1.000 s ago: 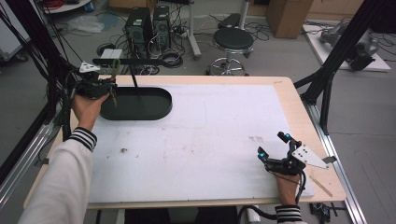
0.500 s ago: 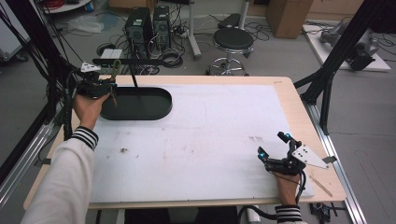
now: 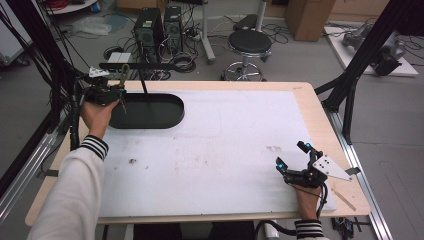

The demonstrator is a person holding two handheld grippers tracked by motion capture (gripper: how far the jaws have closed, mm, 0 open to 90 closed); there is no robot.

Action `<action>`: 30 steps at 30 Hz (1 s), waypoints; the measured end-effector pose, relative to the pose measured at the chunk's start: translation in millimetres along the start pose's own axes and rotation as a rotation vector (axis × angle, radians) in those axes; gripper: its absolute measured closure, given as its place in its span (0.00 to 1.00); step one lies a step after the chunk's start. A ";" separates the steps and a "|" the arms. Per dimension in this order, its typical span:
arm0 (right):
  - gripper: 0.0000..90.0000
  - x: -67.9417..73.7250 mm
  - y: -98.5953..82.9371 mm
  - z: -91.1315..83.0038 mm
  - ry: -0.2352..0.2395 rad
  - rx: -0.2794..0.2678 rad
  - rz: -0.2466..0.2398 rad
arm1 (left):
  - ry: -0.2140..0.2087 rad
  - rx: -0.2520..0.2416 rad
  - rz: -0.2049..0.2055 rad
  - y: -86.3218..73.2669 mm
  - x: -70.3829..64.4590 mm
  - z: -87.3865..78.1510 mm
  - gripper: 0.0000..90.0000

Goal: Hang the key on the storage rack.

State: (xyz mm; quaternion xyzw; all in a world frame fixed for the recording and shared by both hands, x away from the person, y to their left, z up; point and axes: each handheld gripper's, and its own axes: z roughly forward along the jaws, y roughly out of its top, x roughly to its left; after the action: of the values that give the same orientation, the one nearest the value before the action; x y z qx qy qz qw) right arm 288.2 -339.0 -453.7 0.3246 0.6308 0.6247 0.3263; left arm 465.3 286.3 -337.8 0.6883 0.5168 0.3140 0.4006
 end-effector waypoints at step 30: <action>0.00 -0.5 0.0 0.0 0.001 -0.004 -0.003 | -0.014 -0.040 0.082 -9.3 -4.3 4.8 0.48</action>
State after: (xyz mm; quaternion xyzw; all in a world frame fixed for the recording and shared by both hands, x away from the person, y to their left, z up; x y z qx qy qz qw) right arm 288.5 -339.4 -453.7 0.3226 0.6302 0.6257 0.3276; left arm 464.0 282.4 -348.3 0.7031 0.4790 0.3353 0.4047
